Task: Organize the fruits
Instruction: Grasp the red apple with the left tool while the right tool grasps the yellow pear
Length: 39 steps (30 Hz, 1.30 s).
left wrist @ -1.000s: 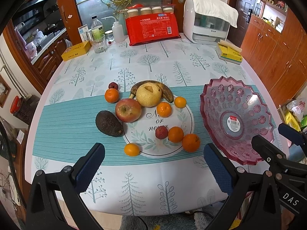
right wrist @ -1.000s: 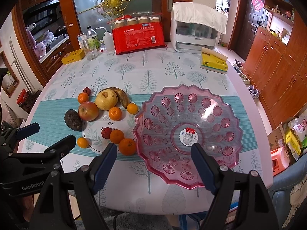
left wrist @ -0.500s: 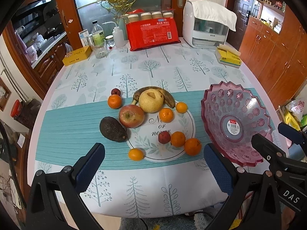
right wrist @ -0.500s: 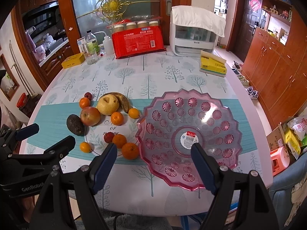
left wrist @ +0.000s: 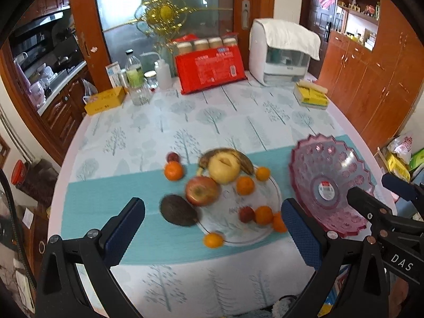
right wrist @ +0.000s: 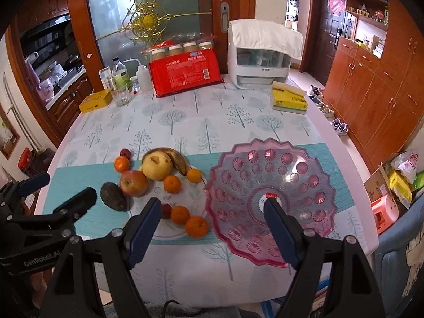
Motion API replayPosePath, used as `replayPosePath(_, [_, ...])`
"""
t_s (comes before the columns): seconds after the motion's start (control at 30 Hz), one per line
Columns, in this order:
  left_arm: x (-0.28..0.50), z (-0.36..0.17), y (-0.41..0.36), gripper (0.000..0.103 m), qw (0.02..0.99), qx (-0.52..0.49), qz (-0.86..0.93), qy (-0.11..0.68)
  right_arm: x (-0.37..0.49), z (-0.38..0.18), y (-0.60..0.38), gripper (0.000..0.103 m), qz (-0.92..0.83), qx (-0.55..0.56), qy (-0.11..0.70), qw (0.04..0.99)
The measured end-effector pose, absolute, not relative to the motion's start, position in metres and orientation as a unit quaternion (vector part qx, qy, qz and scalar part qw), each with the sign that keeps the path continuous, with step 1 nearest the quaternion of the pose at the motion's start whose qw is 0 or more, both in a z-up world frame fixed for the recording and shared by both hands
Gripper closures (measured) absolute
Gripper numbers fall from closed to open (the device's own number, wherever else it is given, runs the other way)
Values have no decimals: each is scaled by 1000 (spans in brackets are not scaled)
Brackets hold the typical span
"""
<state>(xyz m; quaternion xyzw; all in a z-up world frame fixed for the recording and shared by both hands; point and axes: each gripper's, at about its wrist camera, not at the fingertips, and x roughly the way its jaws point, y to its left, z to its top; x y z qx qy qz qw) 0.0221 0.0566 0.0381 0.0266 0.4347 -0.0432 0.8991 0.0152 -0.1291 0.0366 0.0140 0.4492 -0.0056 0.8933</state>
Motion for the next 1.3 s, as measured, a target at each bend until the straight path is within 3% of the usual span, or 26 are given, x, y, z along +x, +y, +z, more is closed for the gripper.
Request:
replayPosePath(0.27, [41, 37, 124, 1, 899, 24, -56, 434, 29, 31, -87, 23, -15, 19, 468, 884])
replayPosePath(0.57, [87, -10, 175, 1, 867, 29, -82, 490, 52, -5, -61, 23, -39, 46, 491, 869])
replayPosePath(1.3, [181, -147, 109, 1, 786, 31, -214, 579, 196, -111, -64, 23, -16, 165, 557, 814])
